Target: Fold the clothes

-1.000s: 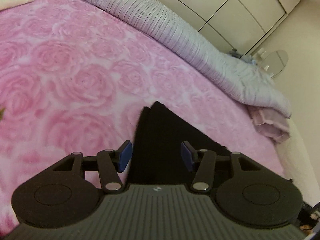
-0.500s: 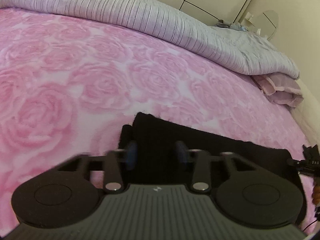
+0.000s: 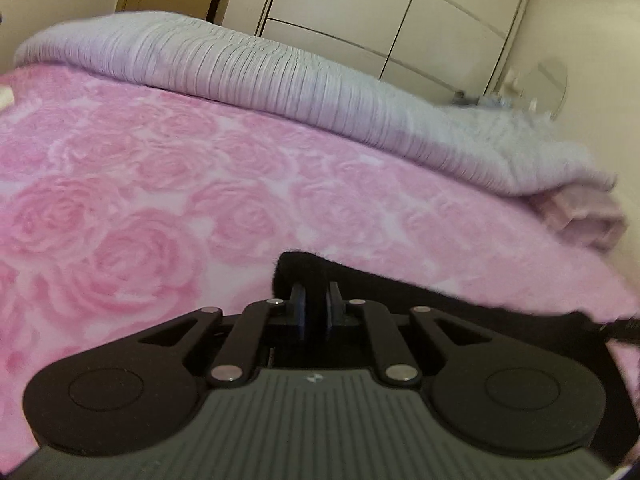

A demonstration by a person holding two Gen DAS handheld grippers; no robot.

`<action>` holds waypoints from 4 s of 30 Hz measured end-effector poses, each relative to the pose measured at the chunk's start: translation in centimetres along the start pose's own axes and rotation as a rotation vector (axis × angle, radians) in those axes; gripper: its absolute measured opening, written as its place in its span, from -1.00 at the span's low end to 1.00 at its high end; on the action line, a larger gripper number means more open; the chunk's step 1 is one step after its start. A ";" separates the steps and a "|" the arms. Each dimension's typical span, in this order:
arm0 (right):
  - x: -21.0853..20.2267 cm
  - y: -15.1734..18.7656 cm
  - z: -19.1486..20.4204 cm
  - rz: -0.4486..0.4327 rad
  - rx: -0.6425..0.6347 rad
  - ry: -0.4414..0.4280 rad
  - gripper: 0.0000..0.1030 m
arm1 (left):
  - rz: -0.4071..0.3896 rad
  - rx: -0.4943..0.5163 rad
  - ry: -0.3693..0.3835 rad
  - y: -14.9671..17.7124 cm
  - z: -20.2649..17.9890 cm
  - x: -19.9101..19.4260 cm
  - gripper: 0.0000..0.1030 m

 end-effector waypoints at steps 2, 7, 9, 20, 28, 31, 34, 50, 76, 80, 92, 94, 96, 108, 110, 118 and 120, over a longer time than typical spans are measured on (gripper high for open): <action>0.7 0.0 0.0 0.005 -0.006 0.010 -0.84 | 0.048 0.010 -0.011 0.9 0.3 1.2 -0.75; -0.8 -0.1 -0.2 0.001 -0.061 0.115 -0.33 | 0.074 -0.007 0.000 -0.6 1.0 0.5 -0.69; -1.7 -0.2 -0.1 -0.011 -0.086 0.157 -0.22 | 0.022 -0.035 -0.025 -1.8 1.7 -1.1 -0.74; 0.0 2.6 8.0 -0.016 -0.430 0.094 -0.21 | 0.142 0.224 0.132 1.0 -7.5 1.4 -0.67; 0.1 3.1 5.2 0.008 -0.347 0.051 -0.82 | 0.124 0.138 0.071 1.2 -0.5 1.5 -0.95; -0.2 3.5 7.8 0.026 -0.369 0.002 -0.87 | 0.126 0.144 0.073 0.2 -2.1 0.4 -0.89; -0.5 4.0 10.4 0.045 -0.390 -0.048 -0.83 | 0.127 0.171 0.193 0.0 -7.5 -0.5 -0.87; -5.4 6.3 4.9 0.036 -0.366 0.052 -0.71 | 0.158 0.315 0.160 5.2 -7.3 -1.6 -0.94; -18.0 14.7 5.7 0.004 -0.123 0.261 -0.07 | 0.200 0.137 -0.192 10.0 -4.0 -17.2 -0.64; -20.4 18.9 6.6 0.079 0.036 0.205 -0.06 | 0.221 0.094 -0.192 12.3 -6.1 -20.6 -0.51; -26.2 19.2 9.6 0.040 -0.040 0.202 0.12 | 0.165 0.145 -0.204 12.9 -10.3 -28.1 -0.33; -27.0 19.6 9.8 0.044 -0.045 0.200 0.14 | 0.150 0.158 -0.202 12.7 -10.9 -28.9 -0.30; -27.4 20.0 9.7 0.050 -0.040 0.195 0.15 | 0.140 0.163 -0.204 12.6 -11.2 -29.6 -0.29; -29.7 20.3 9.5 0.022 0.000 0.186 0.17 | 0.103 0.191 -0.216 12.2 -11.7 -31.7 -0.27; -29.7 20.3 9.4 0.022 0.004 0.188 0.17 | 0.105 0.191 -0.215 12.3 -11.7 -31.6 -0.27; -28.6 20.9 8.7 0.049 0.008 0.210 0.17 | 0.133 0.173 -0.205 13.2 -11.3 -30.5 -0.27; -28.3 21.0 8.6 0.055 0.004 0.219 0.17 | 0.139 0.169 -0.203 13.4 -11.1 -30.2 -0.27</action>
Point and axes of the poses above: each gripper's, at about its wrist camera, not at the fingertips, and x roughly the way its jaws point, z to its left, y to its underside, the point moved 10 cm from there along x, roughly the way its jaws point, and after that the axes turned 5 degrees about -z, right-handed, at the moved point
